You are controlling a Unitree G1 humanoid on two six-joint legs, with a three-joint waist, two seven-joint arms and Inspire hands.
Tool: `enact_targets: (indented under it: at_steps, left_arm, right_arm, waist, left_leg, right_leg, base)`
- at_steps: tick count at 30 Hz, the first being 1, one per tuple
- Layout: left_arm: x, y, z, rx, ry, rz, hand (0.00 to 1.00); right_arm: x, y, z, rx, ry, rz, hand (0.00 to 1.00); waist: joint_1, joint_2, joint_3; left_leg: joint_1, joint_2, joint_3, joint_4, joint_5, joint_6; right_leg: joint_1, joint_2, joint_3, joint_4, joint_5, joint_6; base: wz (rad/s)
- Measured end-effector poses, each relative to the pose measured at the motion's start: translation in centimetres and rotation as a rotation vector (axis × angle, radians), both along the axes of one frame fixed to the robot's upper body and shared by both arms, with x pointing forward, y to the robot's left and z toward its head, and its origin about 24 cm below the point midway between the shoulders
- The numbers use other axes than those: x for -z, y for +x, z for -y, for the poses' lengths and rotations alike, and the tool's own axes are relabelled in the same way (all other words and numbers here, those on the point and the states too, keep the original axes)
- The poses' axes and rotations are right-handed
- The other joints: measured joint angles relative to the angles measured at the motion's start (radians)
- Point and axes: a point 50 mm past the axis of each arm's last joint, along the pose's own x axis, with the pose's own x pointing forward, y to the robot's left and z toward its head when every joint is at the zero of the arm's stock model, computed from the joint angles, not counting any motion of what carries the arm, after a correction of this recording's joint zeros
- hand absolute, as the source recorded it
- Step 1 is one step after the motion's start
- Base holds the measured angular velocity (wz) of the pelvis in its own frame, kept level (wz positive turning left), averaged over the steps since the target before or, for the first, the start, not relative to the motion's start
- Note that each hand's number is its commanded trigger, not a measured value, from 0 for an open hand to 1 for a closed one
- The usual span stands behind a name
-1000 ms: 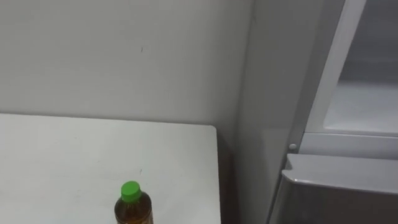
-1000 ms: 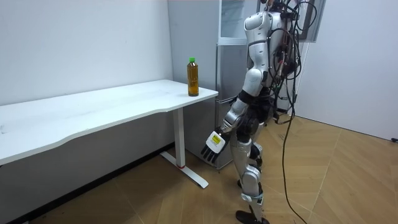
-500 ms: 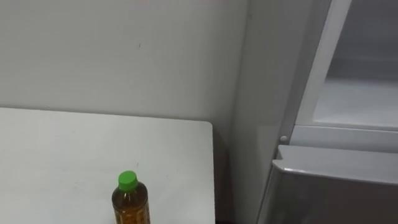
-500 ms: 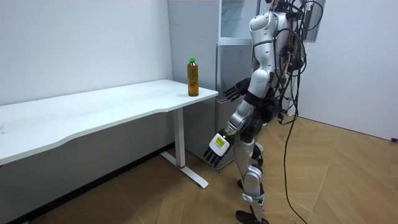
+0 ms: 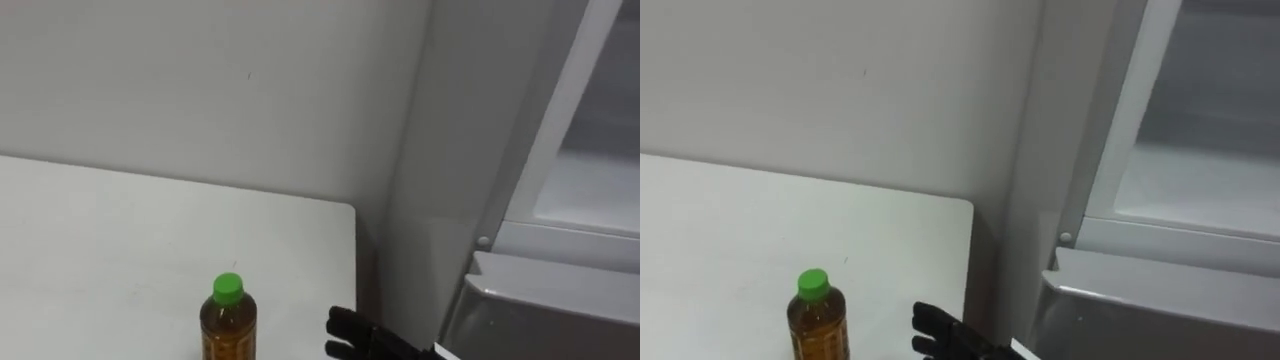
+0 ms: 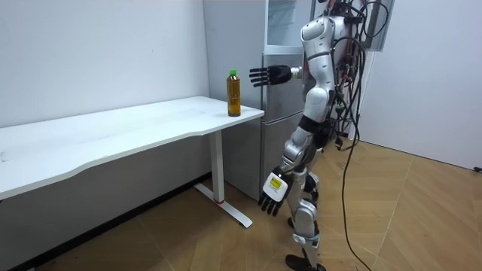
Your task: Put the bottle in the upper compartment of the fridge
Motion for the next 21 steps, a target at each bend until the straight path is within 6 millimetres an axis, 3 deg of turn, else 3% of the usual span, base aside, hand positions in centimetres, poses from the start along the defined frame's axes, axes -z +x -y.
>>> enact_targets:
  at_steps: [8, 15, 21]
  left_arm:
    - [0.1, -0.1, 0.0, -0.006, 0.012, -0.012, 0.00]
    - [0.4, -0.3, 0.4, 0.011, 0.019, -0.043, 0.00]
    - [0.6, -0.2, 1.1, 0.009, 0.028, -0.038, 0.00]
  right_arm:
    - [-1.7, 0.5, 0.8, -0.001, 0.034, 0.076, 0.00]
    - [-5.7, 1.7, -0.1, -0.052, 0.077, 0.261, 0.00]
    - [-6.0, 1.9, -0.2, 0.001, 0.076, 0.274, 0.00]
  waist:
    - [-0.008, 0.002, 0.0017]
    - [-0.024, 0.009, 0.0069]
    - [-0.018, 0.022, 0.0131]
  left_leg:
    - [0.009, 0.004, 0.003, 0.000, -0.001, -0.002]
    - [0.006, 0.006, 0.002, -0.006, -0.006, -0.007]
    - [0.007, 0.005, 0.001, -0.002, -0.006, -0.007]
  right_leg:
    - [0.007, 0.003, -0.009, 0.000, -0.002, -0.003]
    - [0.010, 0.006, -0.013, -0.010, 0.004, -0.008]
    - [0.011, 0.006, -0.011, -0.012, 0.003, -0.006]
  base:
    - [-0.01]
    - [0.00]
    - [0.00]
